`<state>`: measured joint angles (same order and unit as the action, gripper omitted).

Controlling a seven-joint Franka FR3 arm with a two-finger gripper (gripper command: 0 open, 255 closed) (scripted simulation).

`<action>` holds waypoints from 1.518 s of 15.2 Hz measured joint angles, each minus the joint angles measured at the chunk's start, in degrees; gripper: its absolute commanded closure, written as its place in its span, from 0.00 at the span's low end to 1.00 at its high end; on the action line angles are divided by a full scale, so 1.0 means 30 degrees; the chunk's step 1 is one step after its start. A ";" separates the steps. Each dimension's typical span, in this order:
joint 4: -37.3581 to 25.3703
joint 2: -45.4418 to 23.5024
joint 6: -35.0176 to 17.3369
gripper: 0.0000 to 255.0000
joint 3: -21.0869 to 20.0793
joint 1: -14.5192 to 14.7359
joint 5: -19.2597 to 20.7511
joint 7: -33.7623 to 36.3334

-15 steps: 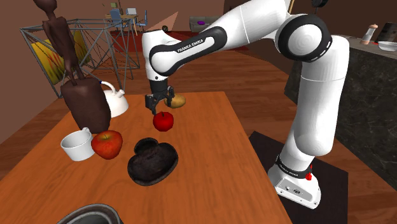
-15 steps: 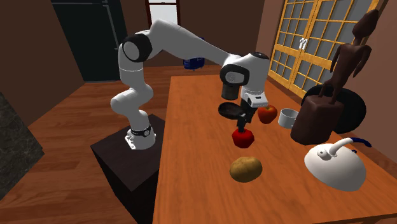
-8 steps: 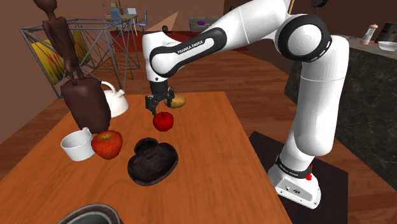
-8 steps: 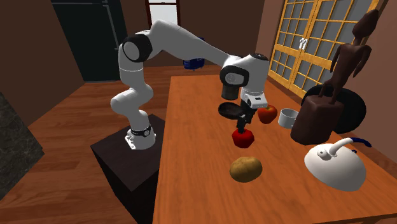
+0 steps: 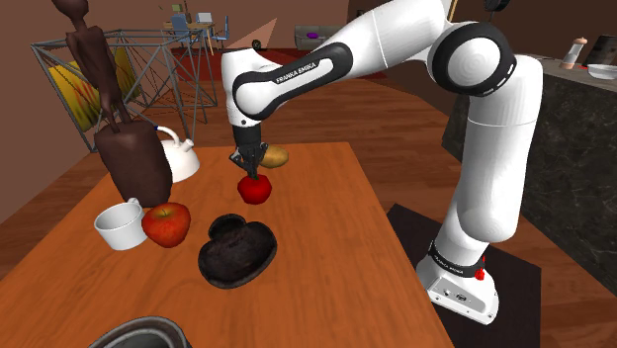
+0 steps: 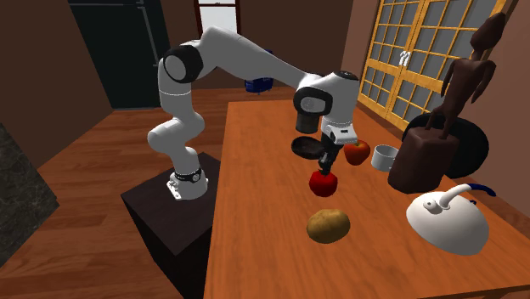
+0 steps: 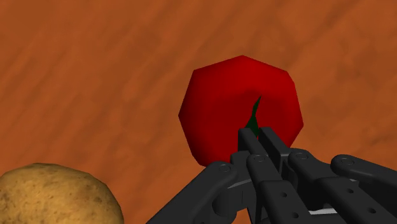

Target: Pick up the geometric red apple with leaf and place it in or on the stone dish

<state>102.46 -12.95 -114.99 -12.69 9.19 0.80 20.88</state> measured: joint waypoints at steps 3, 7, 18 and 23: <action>-0.0050 0.0021 0.0088 1.00 -0.0003 -0.0001 -0.0010 -0.0005; -0.0719 0.0209 0.0962 1.00 -0.0023 -0.0001 -0.0060 -0.0014; -0.3012 0.0576 0.3612 1.00 -0.0037 -0.0028 -0.0152 -0.0061; -0.4266 0.0607 0.4895 1.00 -0.0068 0.0018 -0.0153 0.0009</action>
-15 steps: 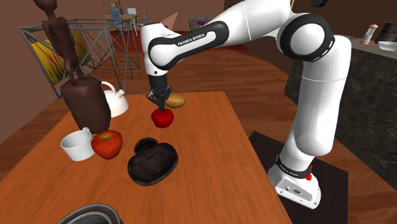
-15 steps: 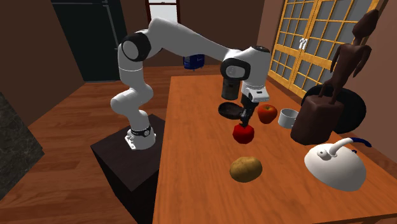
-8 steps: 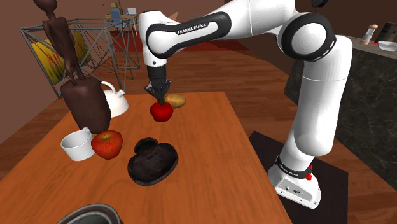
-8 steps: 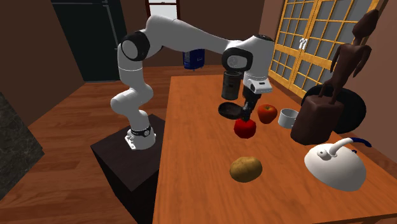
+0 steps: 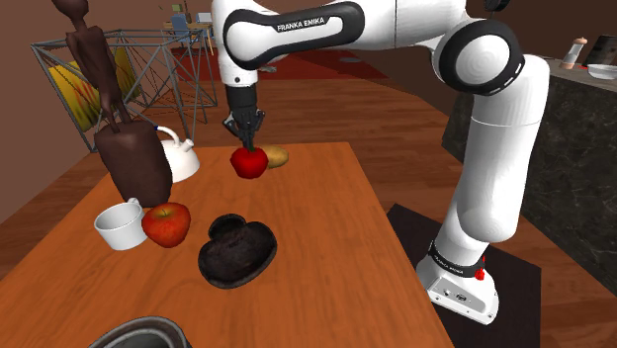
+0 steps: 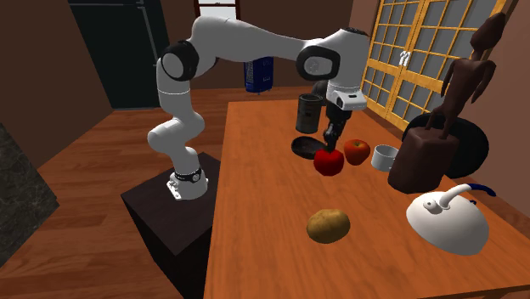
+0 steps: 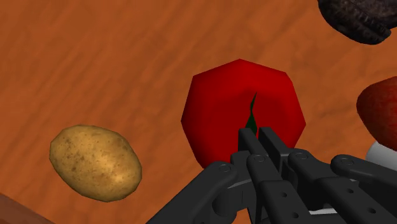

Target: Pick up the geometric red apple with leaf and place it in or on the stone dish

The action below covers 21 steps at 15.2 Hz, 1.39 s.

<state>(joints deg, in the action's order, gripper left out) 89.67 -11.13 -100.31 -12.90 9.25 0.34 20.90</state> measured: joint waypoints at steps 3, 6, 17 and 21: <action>-0.0727 0.0030 0.0757 1.00 0.0002 -0.0005 -0.0007 -0.0007; -0.1695 -0.0112 0.1586 1.00 -0.0022 0.0046 0.0028 0.0057; -0.3183 0.0392 0.3538 1.00 -0.0657 0.0985 0.0013 0.1609; -0.2682 0.1371 0.3951 1.00 -0.1300 0.1781 -0.0157 0.3072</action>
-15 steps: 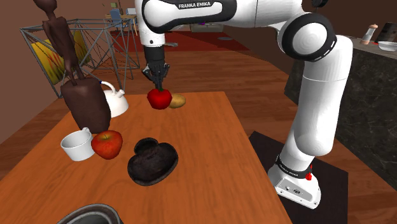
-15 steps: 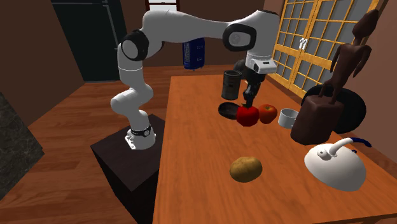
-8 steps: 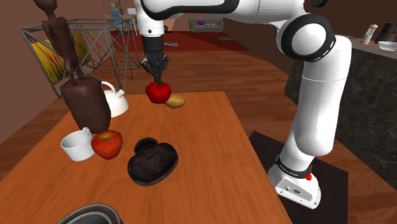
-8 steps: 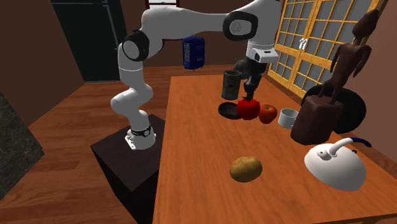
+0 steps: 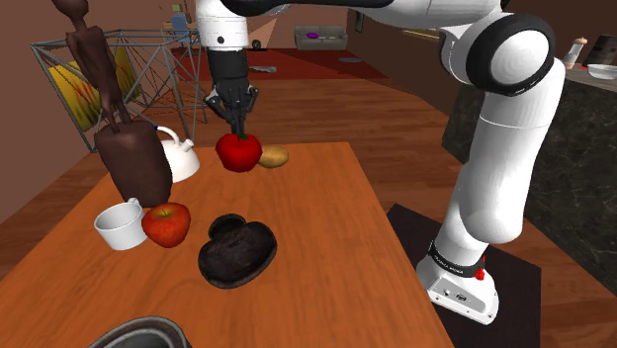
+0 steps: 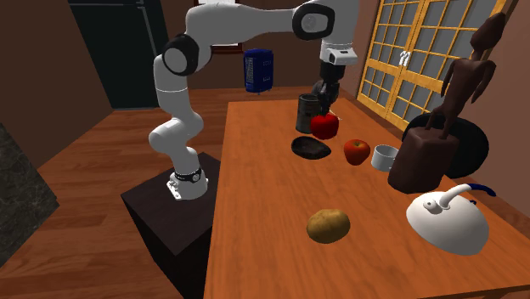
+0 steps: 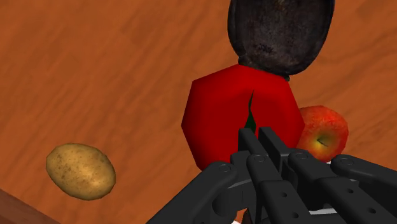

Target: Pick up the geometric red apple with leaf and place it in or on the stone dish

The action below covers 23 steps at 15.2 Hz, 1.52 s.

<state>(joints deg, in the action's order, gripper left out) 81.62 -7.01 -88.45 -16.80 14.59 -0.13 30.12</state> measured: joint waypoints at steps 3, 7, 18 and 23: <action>0.0008 0.0174 0.0127 1.00 -0.0544 0.0704 0.0012 0.1246; -0.0290 0.0359 0.0565 1.00 -0.1294 0.1660 0.0035 0.2961; 0.1757 0.0962 -0.0948 1.00 -0.2137 0.2688 -0.0094 0.4866; 0.3282 0.1197 -0.2252 1.00 -0.2102 0.2632 -0.0191 0.4766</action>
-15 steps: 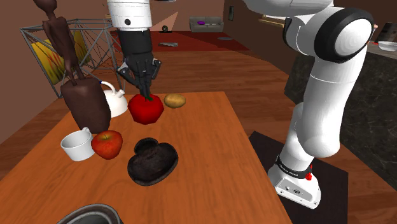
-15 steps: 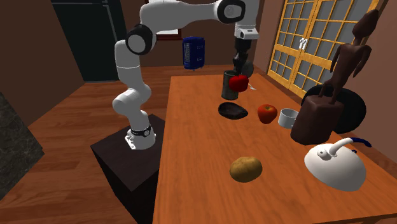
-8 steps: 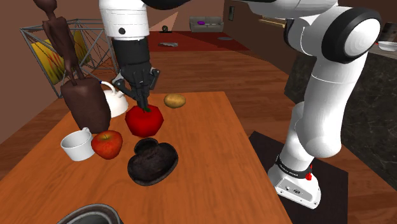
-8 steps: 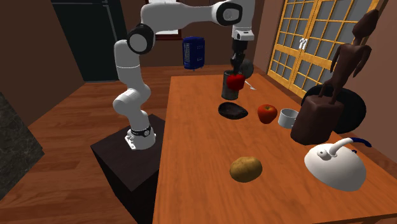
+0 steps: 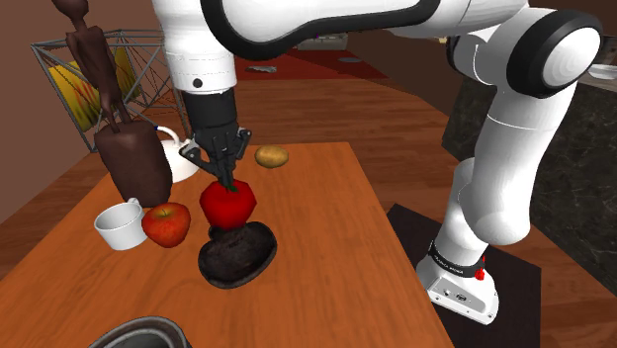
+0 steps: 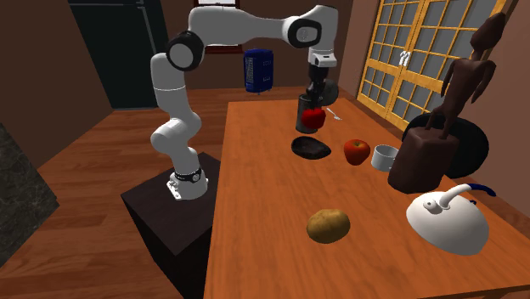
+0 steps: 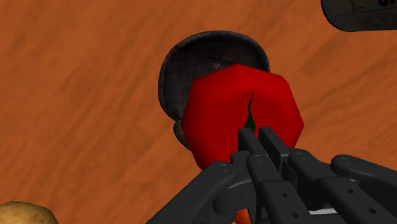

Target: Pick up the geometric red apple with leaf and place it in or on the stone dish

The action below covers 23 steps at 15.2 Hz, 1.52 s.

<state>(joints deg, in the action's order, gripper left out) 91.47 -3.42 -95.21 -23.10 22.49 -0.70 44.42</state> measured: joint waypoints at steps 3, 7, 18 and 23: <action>0.1034 0.0155 -0.0890 1.00 0.0011 -0.0021 -0.0062 -0.0045; 0.2115 0.0254 -0.1879 1.00 0.0044 -0.0063 -0.0107 -0.0142; 0.3332 0.0224 -0.3133 1.00 0.0039 -0.0056 -0.0098 -0.0152; 0.3335 0.0232 -0.3142 0.00 0.0040 -0.0057 -0.0099 -0.0153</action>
<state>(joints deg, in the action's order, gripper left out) 101.47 -2.73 -104.64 -22.98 22.32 -1.00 43.96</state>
